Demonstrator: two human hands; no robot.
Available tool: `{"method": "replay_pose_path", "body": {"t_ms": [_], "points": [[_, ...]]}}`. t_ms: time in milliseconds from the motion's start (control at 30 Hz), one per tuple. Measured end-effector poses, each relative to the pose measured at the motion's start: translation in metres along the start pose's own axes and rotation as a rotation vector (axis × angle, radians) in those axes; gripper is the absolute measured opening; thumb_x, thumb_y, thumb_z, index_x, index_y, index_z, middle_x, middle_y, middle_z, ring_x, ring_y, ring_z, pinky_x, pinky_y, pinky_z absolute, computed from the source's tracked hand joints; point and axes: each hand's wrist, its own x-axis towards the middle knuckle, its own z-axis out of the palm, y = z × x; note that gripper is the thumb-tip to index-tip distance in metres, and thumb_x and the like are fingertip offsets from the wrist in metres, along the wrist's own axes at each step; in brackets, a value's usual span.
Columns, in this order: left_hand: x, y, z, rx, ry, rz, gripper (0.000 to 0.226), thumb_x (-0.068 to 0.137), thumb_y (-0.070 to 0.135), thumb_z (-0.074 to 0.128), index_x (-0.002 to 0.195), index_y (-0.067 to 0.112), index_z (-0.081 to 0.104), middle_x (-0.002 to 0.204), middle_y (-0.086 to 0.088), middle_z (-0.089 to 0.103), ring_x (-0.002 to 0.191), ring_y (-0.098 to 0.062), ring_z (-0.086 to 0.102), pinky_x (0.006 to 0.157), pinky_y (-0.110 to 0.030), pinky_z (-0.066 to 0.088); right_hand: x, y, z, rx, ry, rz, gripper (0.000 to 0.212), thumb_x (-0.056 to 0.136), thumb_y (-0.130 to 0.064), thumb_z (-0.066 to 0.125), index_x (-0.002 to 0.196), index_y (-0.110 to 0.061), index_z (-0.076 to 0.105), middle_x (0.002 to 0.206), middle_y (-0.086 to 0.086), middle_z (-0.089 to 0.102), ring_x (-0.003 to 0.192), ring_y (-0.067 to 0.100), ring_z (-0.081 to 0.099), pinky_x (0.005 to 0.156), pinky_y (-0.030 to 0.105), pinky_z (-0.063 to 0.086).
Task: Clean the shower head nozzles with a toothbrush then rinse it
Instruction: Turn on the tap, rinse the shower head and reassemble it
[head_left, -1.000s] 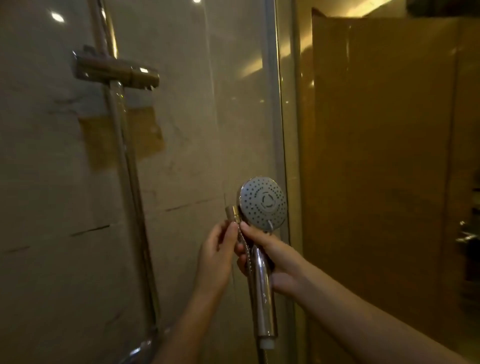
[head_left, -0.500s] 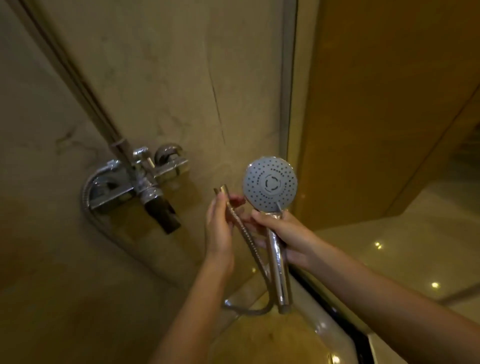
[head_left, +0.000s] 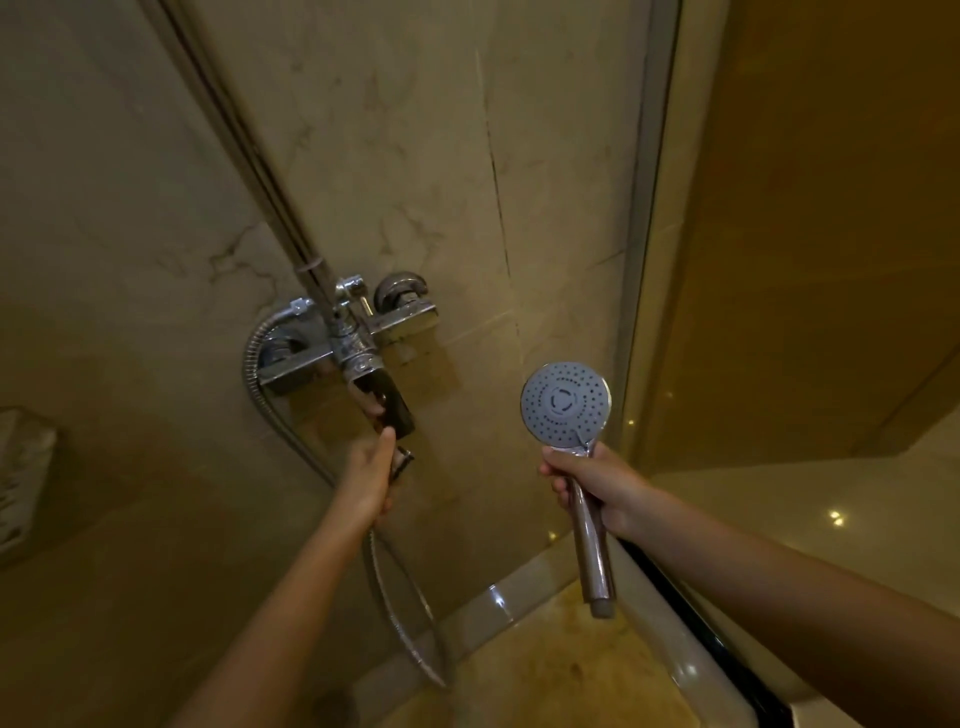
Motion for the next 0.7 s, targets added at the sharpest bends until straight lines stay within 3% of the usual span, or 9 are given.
{"method": "replay_pose_path", "body": {"t_ms": [100, 200, 367, 500, 700], "points": [[0.014, 0.009, -0.007, 0.105, 0.103, 0.089, 0.038, 0.092, 0.048, 0.038, 0.114, 0.017, 0.040, 0.089, -0.001, 0.056, 0.079, -0.022, 0.055, 0.074, -0.040, 0.050, 0.004, 0.003, -0.002, -0.061, 0.005, 0.023, 0.012, 0.088, -0.010, 0.063, 0.097, -0.008, 0.055, 0.065, 0.003, 0.062, 0.040, 0.006, 0.050, 0.038, 0.016, 0.043], [0.023, 0.010, -0.010, 0.185, 0.049, 0.151, 0.032, 0.092, 0.043, 0.042, 0.109, 0.018, 0.056, 0.094, -0.005, 0.063, 0.092, -0.025, 0.061, 0.077, -0.034, 0.046, 0.007, 0.006, -0.004, -0.085, -0.007, 0.030, 0.017, 0.088, -0.009, 0.062, 0.102, -0.006, 0.052, 0.065, 0.004, 0.061, 0.041, 0.007, 0.049, 0.038, 0.017, 0.042], [0.032, 0.005, -0.010, 0.186, 0.077, 0.166, 0.035, 0.090, 0.043, 0.048, 0.093, 0.016, 0.068, 0.070, 0.004, 0.060, 0.068, -0.014, 0.055, 0.057, -0.024, 0.038, 0.012, 0.013, -0.011, -0.112, -0.011, 0.034, 0.019, 0.089, -0.008, 0.061, 0.105, -0.006, 0.051, 0.066, 0.005, 0.059, 0.041, 0.007, 0.047, 0.037, 0.018, 0.041], [0.031, 0.007, -0.009, 0.231, 0.146, 0.240, 0.028, 0.091, 0.036, 0.050, 0.105, 0.020, 0.067, 0.083, 0.009, 0.061, 0.070, 0.007, 0.050, 0.059, -0.012, 0.034, 0.013, 0.021, -0.015, -0.102, 0.003, 0.063, 0.014, 0.089, -0.008, 0.061, 0.100, -0.007, 0.051, 0.064, 0.005, 0.060, 0.040, 0.007, 0.048, 0.037, 0.018, 0.042], [0.027, 0.007, -0.008, 0.233, 0.157, 0.244, 0.031, 0.091, 0.036, 0.049, 0.104, 0.016, 0.068, 0.083, 0.004, 0.063, 0.070, 0.004, 0.053, 0.056, -0.016, 0.035, 0.008, 0.023, -0.015, -0.092, 0.000, 0.091, 0.013, 0.090, -0.010, 0.060, 0.098, -0.004, 0.051, 0.049, 0.000, 0.059, 0.035, 0.007, 0.047, 0.035, 0.018, 0.041]]}}
